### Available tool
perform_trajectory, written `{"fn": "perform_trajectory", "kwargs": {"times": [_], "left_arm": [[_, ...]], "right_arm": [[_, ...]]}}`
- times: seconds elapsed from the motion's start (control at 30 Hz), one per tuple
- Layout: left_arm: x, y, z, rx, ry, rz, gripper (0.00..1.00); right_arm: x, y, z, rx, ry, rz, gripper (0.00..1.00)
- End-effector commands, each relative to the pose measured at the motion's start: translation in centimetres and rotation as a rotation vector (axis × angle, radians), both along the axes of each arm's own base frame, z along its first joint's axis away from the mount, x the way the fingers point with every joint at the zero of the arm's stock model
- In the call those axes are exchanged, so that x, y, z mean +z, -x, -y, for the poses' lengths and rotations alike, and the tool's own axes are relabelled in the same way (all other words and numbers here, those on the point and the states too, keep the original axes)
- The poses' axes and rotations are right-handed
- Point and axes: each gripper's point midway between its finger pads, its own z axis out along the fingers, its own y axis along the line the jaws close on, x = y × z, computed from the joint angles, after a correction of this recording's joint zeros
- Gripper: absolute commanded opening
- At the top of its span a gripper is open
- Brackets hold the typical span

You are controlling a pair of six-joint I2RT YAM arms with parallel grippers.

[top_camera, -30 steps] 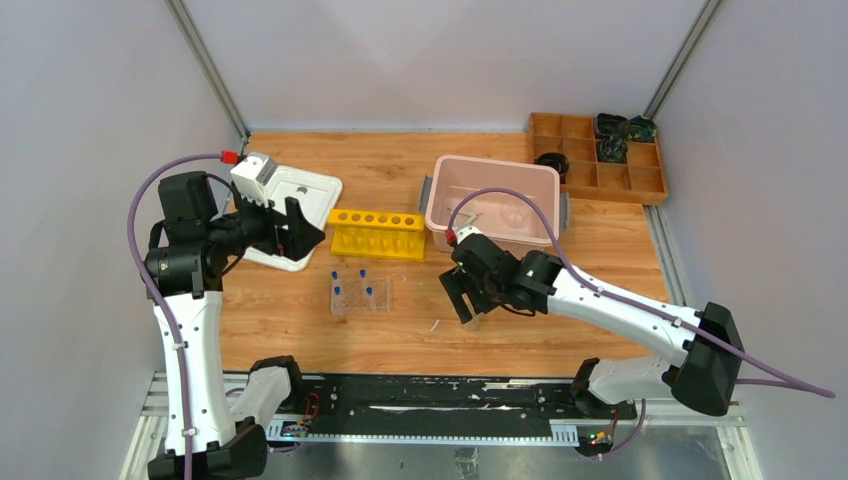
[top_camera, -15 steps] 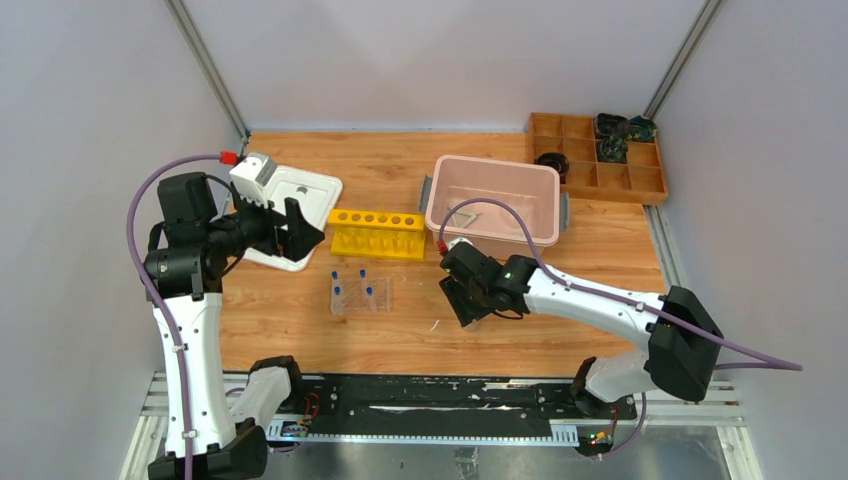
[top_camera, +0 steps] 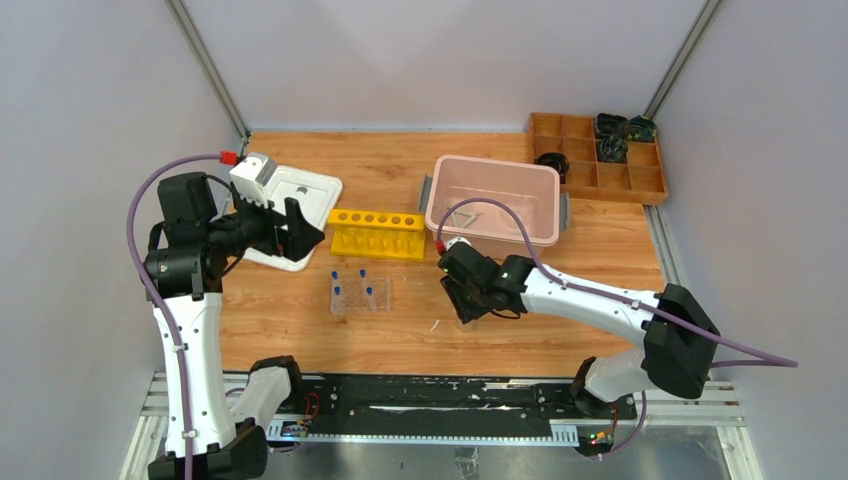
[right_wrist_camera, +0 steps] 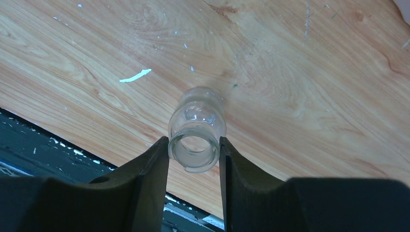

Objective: Organize the chemistry lab equipment

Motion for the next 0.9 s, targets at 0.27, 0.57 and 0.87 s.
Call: {"fn": "perform_trajectory", "kwargs": {"times": [0.27, 0.57, 0.87], "left_arm": [[0.5, 0.1, 0.0, 0.005, -0.005, 0.016, 1.00], [-0.6, -0.1, -0.4, 0.016, -0.021, -0.008, 1.00], [-2.5, -0.5, -1.2, 0.025, -0.063, -0.042, 1.00]], "right_arm": [[16.2, -4.1, 1.1, -0.032, -0.165, 0.276, 0.00], [20.8, -14.6, 3.8, -0.189, -0.192, 0.323, 0.00], [13.5, -22.3, 2.3, -0.239, -0.130, 0.170, 0.00]]}}
